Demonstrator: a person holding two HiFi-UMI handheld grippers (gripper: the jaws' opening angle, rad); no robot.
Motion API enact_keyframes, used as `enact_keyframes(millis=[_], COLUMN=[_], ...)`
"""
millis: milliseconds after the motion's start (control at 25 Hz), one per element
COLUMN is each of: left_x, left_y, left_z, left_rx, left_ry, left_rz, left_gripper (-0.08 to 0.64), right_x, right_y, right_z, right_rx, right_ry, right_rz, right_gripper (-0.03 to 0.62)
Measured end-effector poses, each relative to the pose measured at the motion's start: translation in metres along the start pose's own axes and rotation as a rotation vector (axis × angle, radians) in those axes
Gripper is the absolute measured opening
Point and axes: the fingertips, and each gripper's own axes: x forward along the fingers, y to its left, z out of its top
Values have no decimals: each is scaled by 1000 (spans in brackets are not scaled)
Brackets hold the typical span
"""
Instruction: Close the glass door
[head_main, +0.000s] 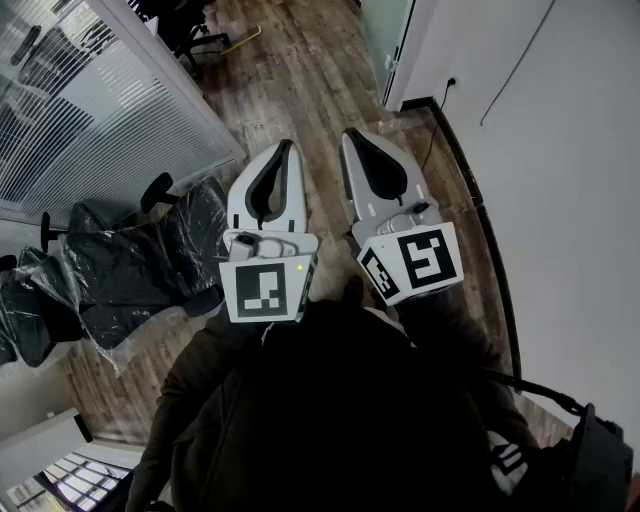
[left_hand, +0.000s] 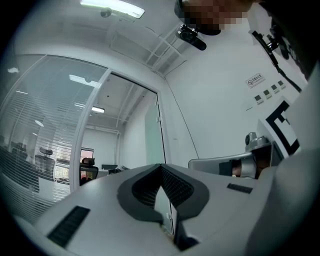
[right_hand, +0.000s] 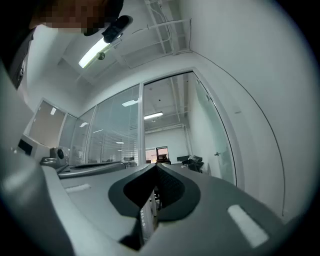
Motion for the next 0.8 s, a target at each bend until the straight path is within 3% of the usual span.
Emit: enact_keyframes(millis=[280, 400, 600, 800], left_x=[15, 15, 23, 67], left_y=[-22, -22, 8, 45], left_z=[-4, -20, -36, -61], left_rx=[4, 5, 8, -18], left_ry=[4, 47, 79, 85], left_rz=[27, 41, 90, 93], left_gripper=[-3, -3, -3, -3], right_x=[-8, -3, 25, 74], right_y=[-29, -40, -37, -48], right_z=[-2, -9, -34, -63], right_rx=[26, 67, 82, 83], right_ry=[-6, -19, 8, 61], right_rz=[12, 5, 30, 50], right_gripper=[0, 2, 2, 2])
